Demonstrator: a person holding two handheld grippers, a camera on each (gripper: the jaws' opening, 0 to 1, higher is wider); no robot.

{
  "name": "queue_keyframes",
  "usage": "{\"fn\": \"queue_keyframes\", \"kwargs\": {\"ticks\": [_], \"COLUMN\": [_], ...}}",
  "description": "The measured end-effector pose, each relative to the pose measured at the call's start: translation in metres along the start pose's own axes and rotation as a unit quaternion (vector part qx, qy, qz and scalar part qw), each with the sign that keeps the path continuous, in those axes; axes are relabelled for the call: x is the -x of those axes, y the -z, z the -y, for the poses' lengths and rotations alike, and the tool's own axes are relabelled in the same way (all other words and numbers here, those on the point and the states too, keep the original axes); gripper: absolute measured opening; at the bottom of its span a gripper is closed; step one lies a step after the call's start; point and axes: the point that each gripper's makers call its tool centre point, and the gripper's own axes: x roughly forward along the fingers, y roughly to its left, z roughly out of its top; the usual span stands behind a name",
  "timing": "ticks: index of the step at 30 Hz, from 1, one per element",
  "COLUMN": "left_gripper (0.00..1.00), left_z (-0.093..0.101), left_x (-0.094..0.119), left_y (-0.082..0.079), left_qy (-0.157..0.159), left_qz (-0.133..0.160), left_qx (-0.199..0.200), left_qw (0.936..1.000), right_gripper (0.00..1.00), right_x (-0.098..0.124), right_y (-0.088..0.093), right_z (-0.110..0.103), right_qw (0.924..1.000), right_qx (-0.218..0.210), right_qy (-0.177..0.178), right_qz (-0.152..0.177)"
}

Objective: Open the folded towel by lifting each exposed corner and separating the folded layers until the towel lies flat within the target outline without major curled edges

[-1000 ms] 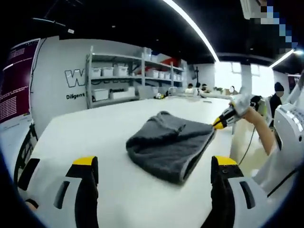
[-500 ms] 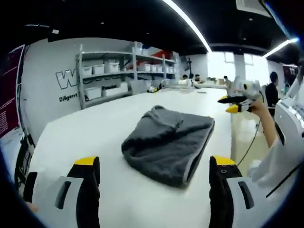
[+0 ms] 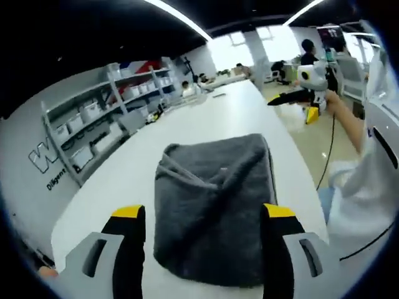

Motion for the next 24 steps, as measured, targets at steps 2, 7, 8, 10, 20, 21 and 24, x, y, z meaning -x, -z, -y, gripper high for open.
{"fn": "queue_keyframes", "kwargs": {"ticks": [2, 7, 8, 10, 20, 21, 24], "left_gripper": [0.63, 0.51, 0.45, 0.38, 0.06, 0.06, 0.05], "left_z": [-0.002, -0.004, -0.003, 0.007, -0.034, -0.062, -0.118], "left_x": [-0.023, -0.066, -0.071, -0.079, -0.071, -0.064, -0.049], "left_y": [0.001, 0.008, 0.009, 0.009, -0.012, -0.012, 0.001], "left_qy": [0.019, 0.032, 0.037, 0.064, 0.03, -0.019, -0.123], "left_qz": [-0.016, -0.053, -0.056, -0.058, -0.015, -0.009, -0.017], "left_qx": [-0.016, -0.058, -0.056, -0.043, 0.038, 0.048, 0.064], "left_qw": [0.9996, 0.9964, 0.9961, 0.9953, 0.9987, 0.9986, 0.9901], "right_gripper": [0.99, 0.99, 0.99, 0.99, 0.98, 0.98, 0.98], "right_x": [0.002, 0.01, 0.011, 0.016, 0.021, 0.021, 0.018], "right_y": [0.003, 0.004, 0.004, 0.004, 0.01, 0.01, 0.012], "right_z": [0.0, -0.001, -0.001, -0.001, 0.006, 0.006, 0.005], "right_qw": [1.0, 0.9999, 0.9999, 0.9999, 0.9995, 0.9995, 0.9995], "right_qx": [0.0, -0.002, -0.003, -0.003, -0.009, -0.008, -0.001], "right_qy": [0.004, 0.013, 0.014, 0.015, 0.031, 0.03, 0.03], "right_qz": [-0.005, -0.003, -0.002, 0.001, -0.003, -0.003, -0.009]}}
